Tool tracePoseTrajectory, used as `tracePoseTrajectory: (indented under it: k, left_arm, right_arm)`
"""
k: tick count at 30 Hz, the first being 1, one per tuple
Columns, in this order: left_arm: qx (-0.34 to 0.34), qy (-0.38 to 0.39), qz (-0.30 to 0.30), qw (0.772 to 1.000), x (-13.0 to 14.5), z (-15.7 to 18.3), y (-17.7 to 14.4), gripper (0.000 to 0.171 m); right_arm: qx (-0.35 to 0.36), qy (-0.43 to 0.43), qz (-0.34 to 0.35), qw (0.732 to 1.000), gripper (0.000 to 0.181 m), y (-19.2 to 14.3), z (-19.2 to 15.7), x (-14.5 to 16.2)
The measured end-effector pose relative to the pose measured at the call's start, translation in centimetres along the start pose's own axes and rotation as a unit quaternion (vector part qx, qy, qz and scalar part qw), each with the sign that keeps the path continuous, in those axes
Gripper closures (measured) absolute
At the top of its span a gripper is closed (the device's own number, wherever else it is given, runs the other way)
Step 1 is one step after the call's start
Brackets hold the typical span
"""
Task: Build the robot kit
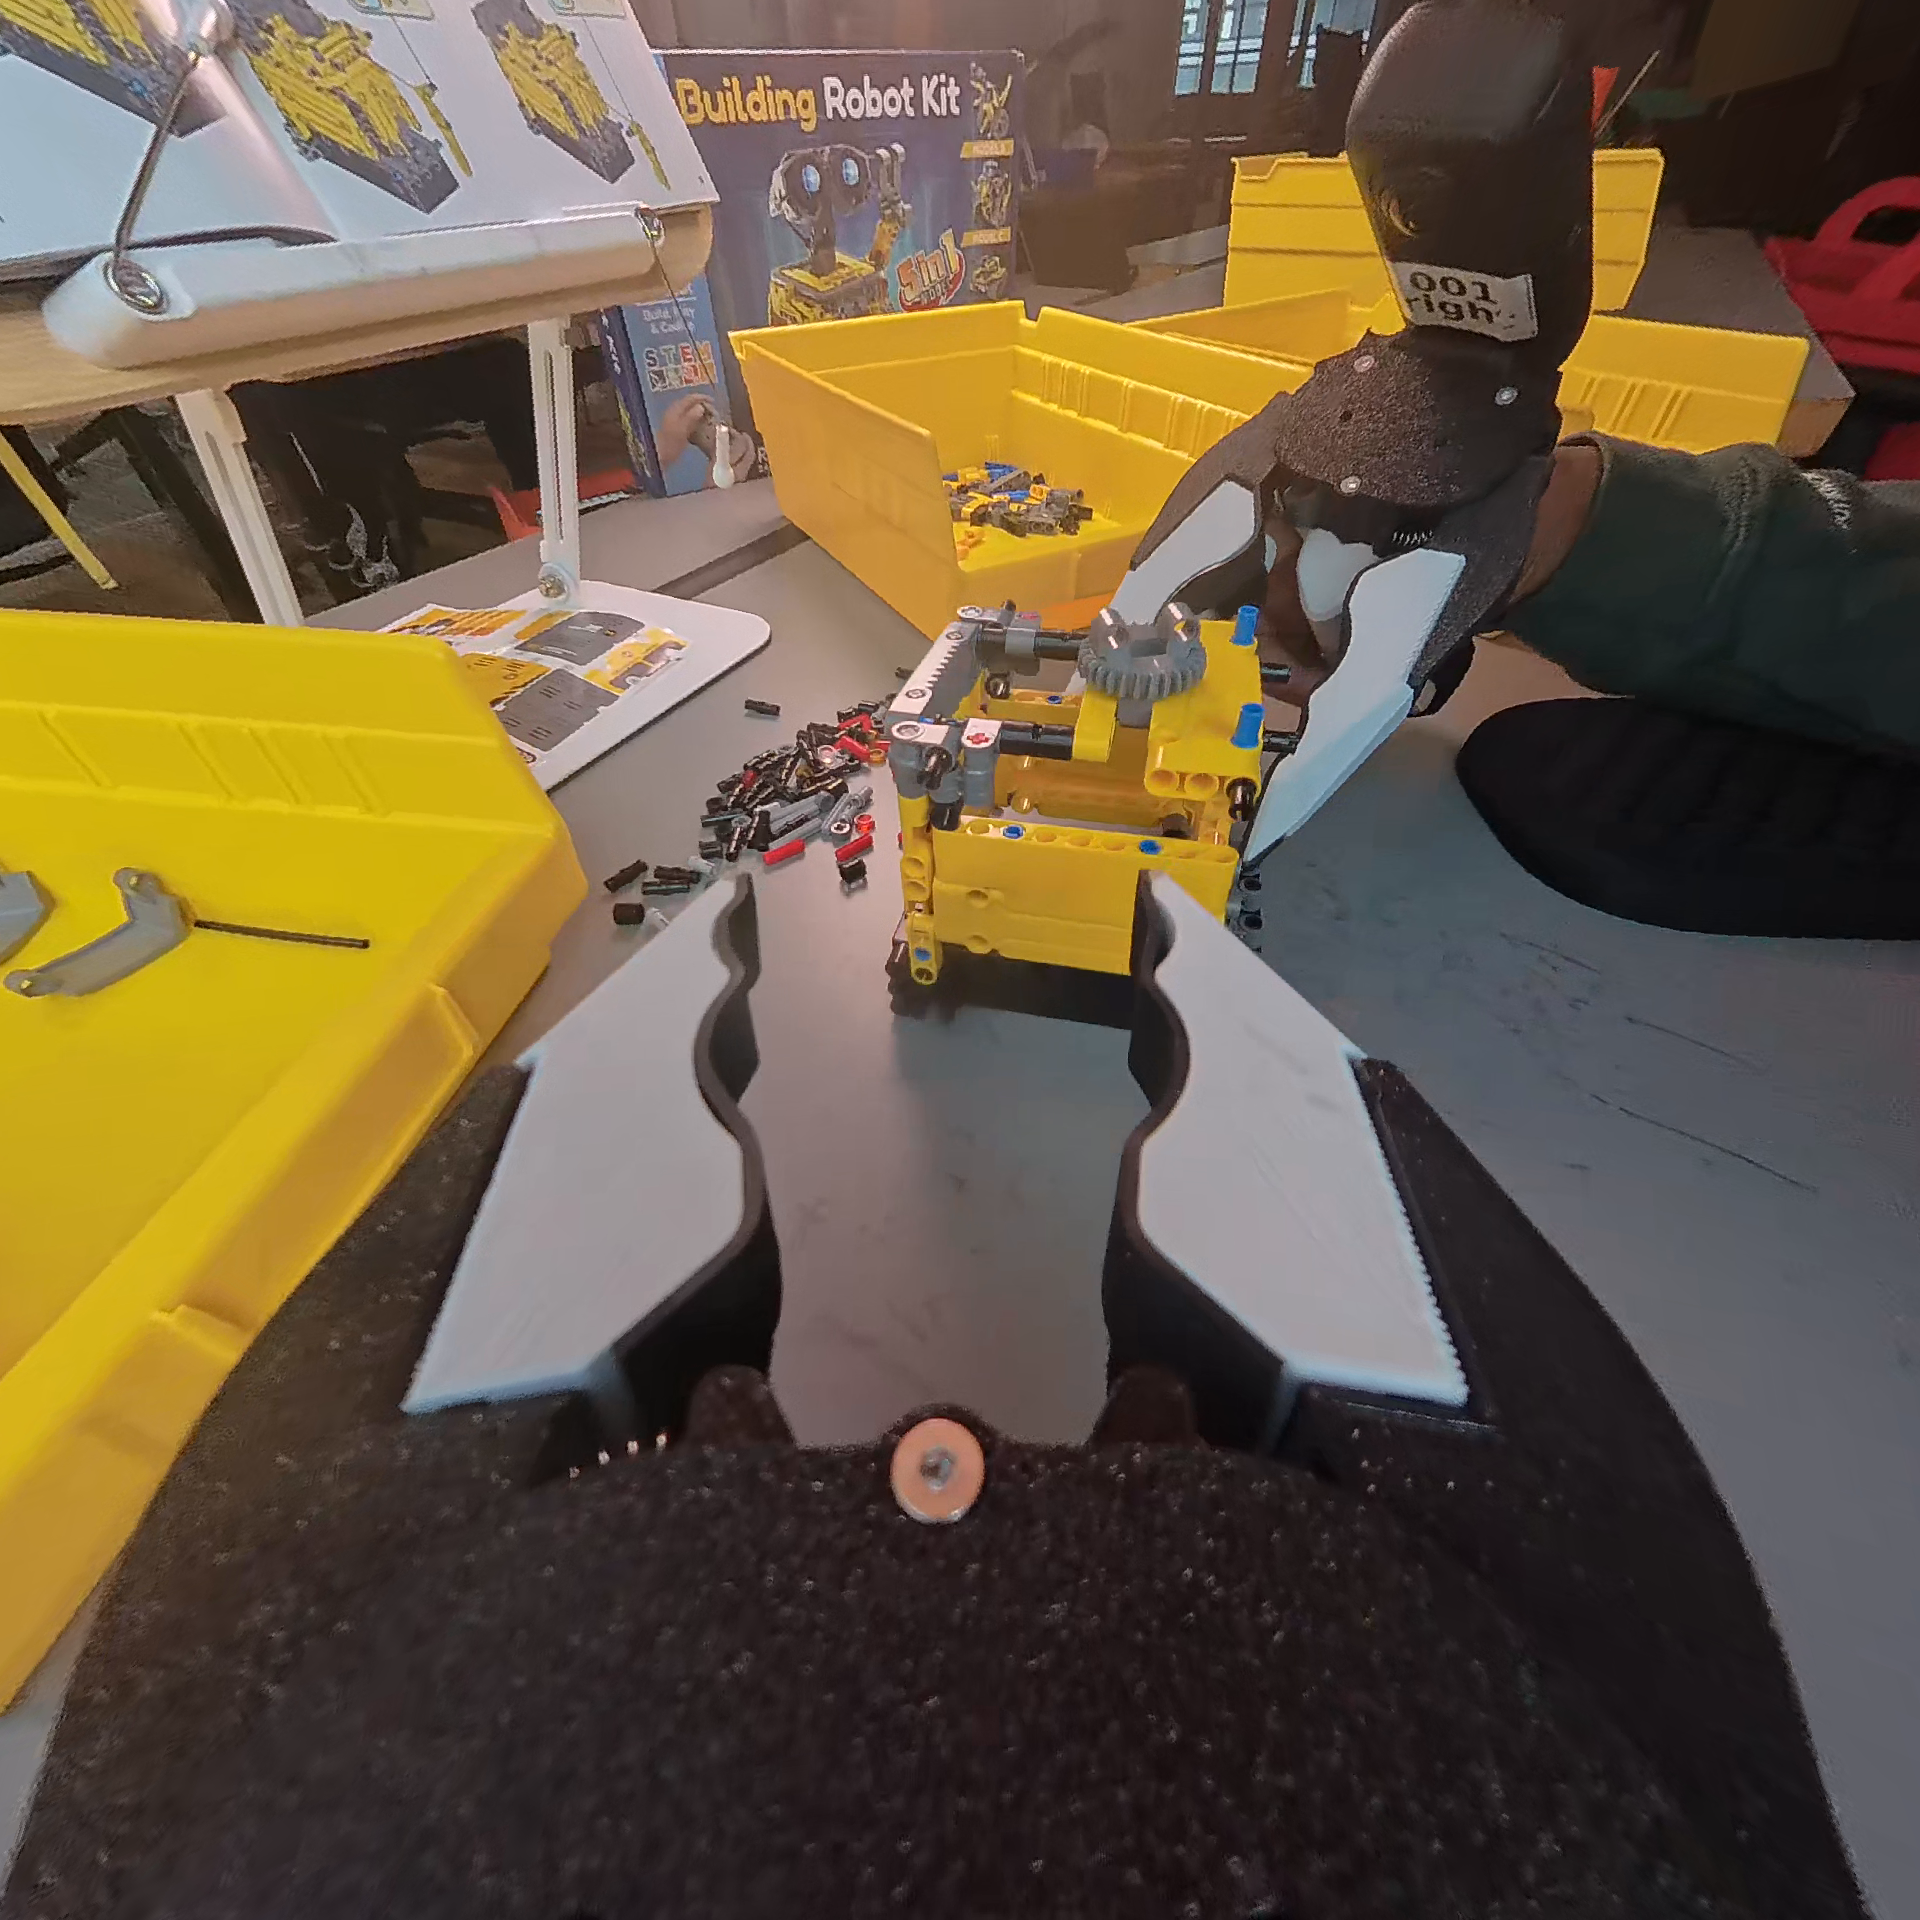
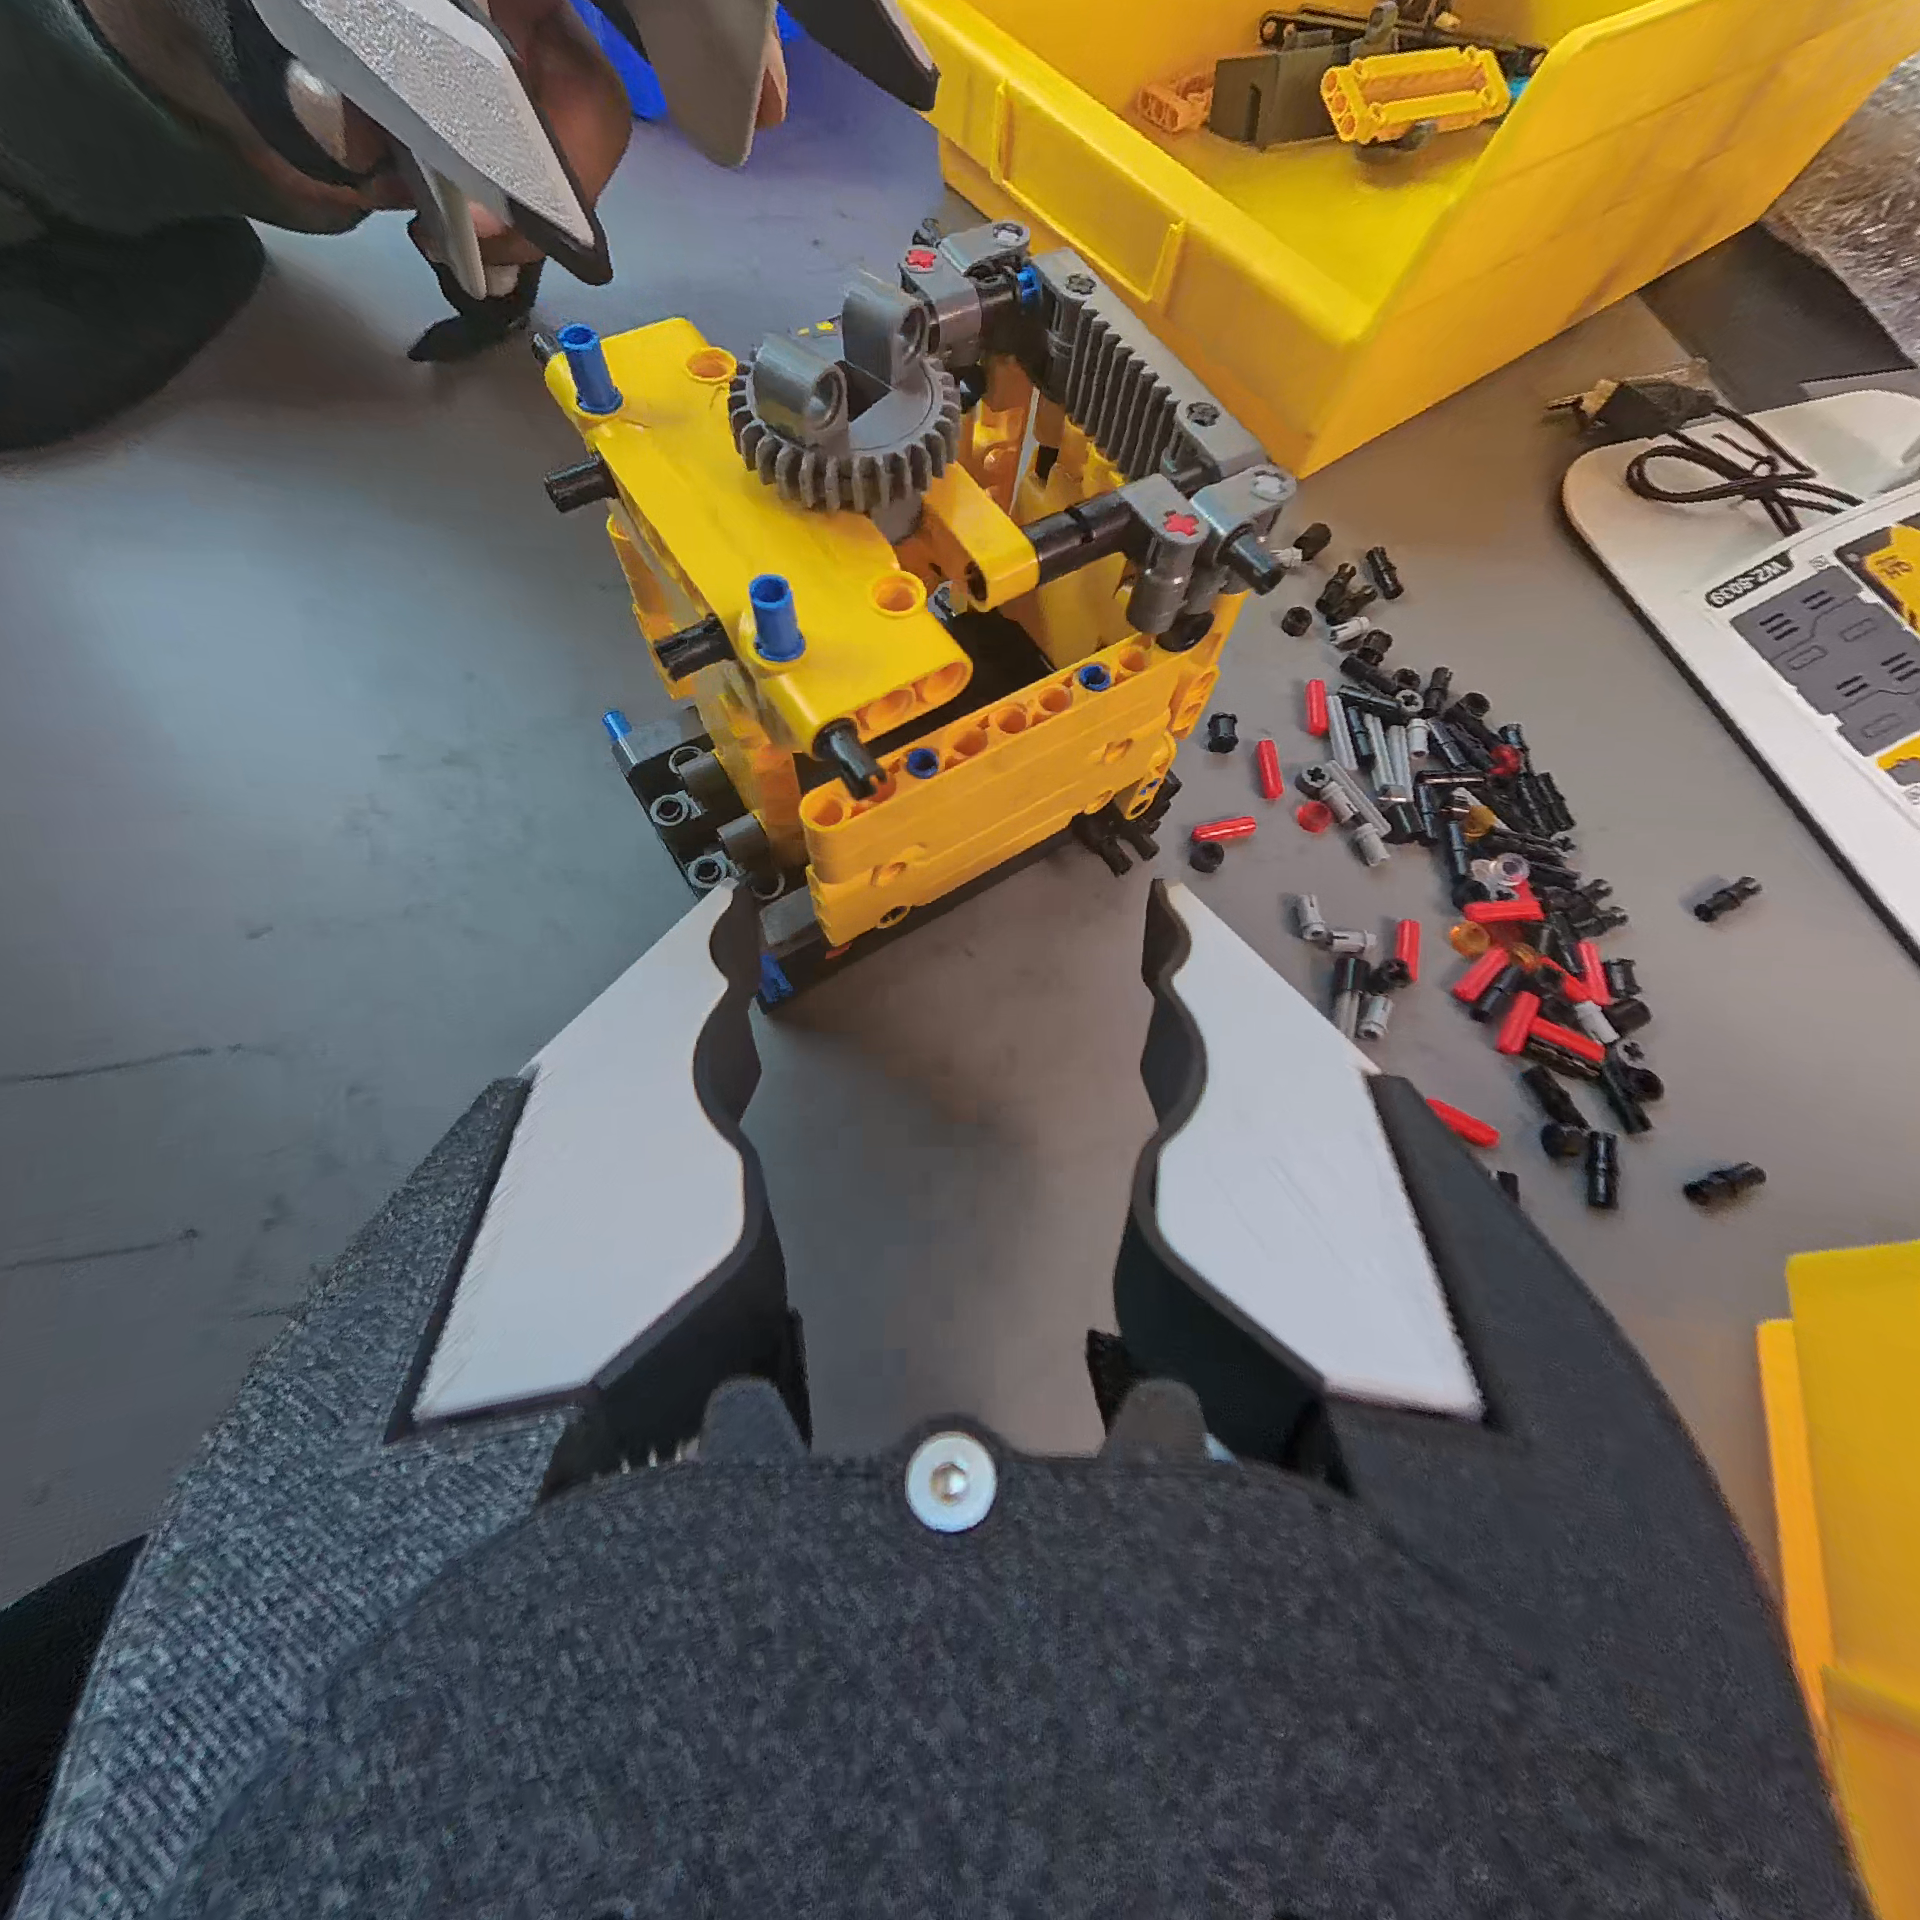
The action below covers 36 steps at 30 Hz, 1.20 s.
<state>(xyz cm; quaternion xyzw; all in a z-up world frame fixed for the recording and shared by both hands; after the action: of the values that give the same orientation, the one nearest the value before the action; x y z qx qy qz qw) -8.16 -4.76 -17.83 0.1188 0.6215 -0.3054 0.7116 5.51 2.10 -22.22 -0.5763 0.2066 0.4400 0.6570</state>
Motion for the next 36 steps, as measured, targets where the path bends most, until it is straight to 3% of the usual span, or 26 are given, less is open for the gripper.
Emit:
tracePoseTrajectory:
  k: [5, 10, 15, 20, 24, 30, 36]
  left_arm:
    - [-0.002, 0.0, 0.001, 1.0, 0.0, -0.1, -0.1, 0.101]
    - [-0.006, -0.004, -0.008, 1.0, 0.1, -0.2, -0.1, 0.105]
    - [-0.011, -0.015, -0.008, 1.0, 0.1, -0.5, -0.1, 0.111]
    - [-0.025, -0.001, 0.027, 0.999, -0.9, -0.7, -0.8, 0.111]
    - [-0.037, -0.006, 0.054, 0.998, -1.6, -1.3, -1.3, 0.111]
    - [-0.052, -0.008, 0.08, 0.995, -2.1, -1.9, -1.7, 0.11]
    - [-0.077, -0.002, 0.071, 0.995, -1.7, -2.8, -1.6, 0.113]
  right_arm:
    - [0.002, 0.016, -0.007, 1.0, 0.111, -0.3, -0.1, 0.1]
    - [-0.018, 0.096, -0.037, 0.995, 0.072, -0.1, -1.8, -1.5]
    - [0.045, 0.088, -0.066, 0.993, 0.08, 3.4, -2.2, -2.1]
    - [-0.065, -0.042, -0.009, 0.997, 0.08, 4.3, -3.3, -3.1]
    - [-0.131, -0.059, 0.018, 0.989, 0.082, 4.7, -2.4, -2.9]
    - [-0.093, -0.043, 0.02, 0.995, 0.085, 4.7, -1.6, -2.2]
    - [-0.043, -0.041, 0.046, 0.997, 0.08, 1.7, -0.1, -3.2]
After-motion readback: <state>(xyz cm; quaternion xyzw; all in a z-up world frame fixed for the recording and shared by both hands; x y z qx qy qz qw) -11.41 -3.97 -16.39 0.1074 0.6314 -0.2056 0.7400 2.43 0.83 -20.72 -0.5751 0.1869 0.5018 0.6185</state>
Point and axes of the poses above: each gripper's, where its closed fingertips meet, y out along the fingers, x out of its underside, z = x × y across the jaws, the point moved 3 cm from there along -y, back along the fingers, and after that the axes turned 13 degrees about -y, right-handed, at the moved point
